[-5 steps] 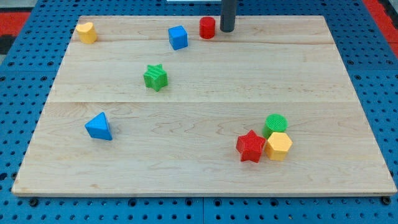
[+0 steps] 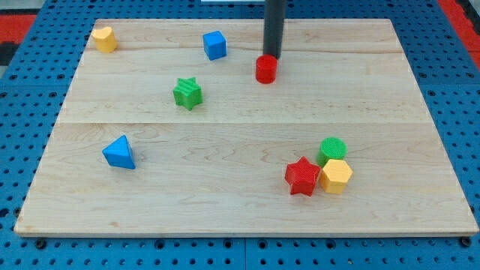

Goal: Move the red circle to the right side of the green star

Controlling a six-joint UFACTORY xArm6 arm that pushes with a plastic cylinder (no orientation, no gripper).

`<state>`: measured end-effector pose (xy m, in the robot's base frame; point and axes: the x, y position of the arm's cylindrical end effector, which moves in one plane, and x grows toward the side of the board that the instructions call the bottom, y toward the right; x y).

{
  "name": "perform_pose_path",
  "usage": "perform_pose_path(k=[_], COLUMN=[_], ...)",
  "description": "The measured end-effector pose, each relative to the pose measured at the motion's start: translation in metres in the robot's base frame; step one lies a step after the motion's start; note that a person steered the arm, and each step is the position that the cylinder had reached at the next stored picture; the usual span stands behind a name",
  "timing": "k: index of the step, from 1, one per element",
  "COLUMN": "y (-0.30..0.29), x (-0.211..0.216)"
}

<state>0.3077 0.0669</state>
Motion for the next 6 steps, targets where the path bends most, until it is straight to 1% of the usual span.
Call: perform_pose_path(k=[1,2,3,4,5,6], y=[0.008,0.002,-0.031,-0.047,-0.032,-0.033], x=[0.017,-0.01,-0.01,0.015,0.026,0.057])
